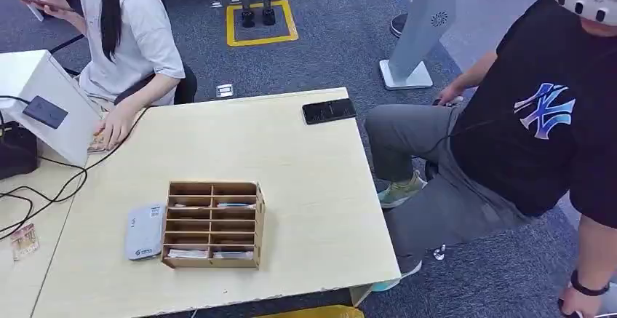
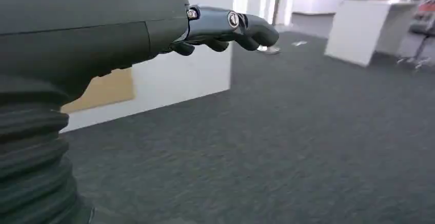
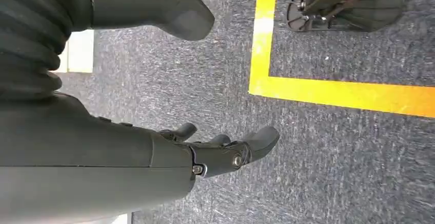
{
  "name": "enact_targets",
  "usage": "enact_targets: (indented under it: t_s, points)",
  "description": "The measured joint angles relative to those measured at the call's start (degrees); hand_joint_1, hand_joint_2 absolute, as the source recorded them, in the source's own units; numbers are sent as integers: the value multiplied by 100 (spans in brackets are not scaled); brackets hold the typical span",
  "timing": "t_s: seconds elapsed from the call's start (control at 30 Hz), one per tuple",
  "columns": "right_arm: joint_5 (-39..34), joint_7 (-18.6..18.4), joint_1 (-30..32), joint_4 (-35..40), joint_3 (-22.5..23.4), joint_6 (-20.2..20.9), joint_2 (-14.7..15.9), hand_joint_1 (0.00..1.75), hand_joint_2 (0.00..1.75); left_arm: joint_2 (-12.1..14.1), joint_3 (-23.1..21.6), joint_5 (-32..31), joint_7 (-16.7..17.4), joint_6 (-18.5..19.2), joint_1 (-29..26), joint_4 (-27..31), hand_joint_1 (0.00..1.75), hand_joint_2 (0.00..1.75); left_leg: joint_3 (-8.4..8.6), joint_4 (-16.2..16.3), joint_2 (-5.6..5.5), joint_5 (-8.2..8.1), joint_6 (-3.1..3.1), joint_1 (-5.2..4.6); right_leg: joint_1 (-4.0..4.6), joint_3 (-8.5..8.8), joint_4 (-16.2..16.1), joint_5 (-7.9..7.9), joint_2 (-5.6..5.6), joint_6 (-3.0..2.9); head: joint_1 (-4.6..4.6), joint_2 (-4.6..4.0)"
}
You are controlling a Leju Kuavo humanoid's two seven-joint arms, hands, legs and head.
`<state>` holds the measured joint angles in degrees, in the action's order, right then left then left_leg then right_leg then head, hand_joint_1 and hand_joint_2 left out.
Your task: Pass the card to the sensor for recognition and then transmit it.
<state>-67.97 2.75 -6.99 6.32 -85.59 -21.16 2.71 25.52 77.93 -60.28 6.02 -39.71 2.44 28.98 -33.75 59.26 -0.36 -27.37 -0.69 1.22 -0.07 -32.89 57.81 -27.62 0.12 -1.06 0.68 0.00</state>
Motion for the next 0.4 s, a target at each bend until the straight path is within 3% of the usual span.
enact_targets:
  t_s: [0.1, 0.2, 0.27, 0.3, 0.4]
  points:
    - [-79, -148, 1, 0, 7, 10, 2, 0, 175, -630, 457, 75, 616, 2, 108, -274, 0, 175, 16, -4, 0, 1, 23, -44, -42, 2, 1, 7, 1, 16, -24, 0]
    - [-74, -387, 9, -4, 4, 102, 24, 0, 175, -1437, 657, 254, 1272, 57, 218, -786, 0, 175, 17, -4, 1, 6, 40, -61, -64, 5, 1, 6, 2, 40, -31, 0]
    - [-75, -393, 5, -15, 0, 92, 61, 0, 175, -2094, 648, -317, 1977, 46, 254, -1068, 0, 175, 13, 5, 7, 3, 51, -55, -58, 8, -3, 14, 9, 59, 4, 0]
    - [-70, -378, 1, -22, -9, 89, 83, 0, 175, -2265, 593, -640, 2222, 66, 268, -1172, 0, 175, 12, 10, 6, 0, 57, -55, -55, 10, -8, 16, 8, 62, 20, 0]
    - [-48, -317, -10, -28, -37, 81, 142, 0, 175, -2653, 344, -1078, 2388, 265, 304, -1338, 0, 175, 12, 13, 6, -3, 74, -65, -63, 12, -10, 21, 8, 74, 13, 0]
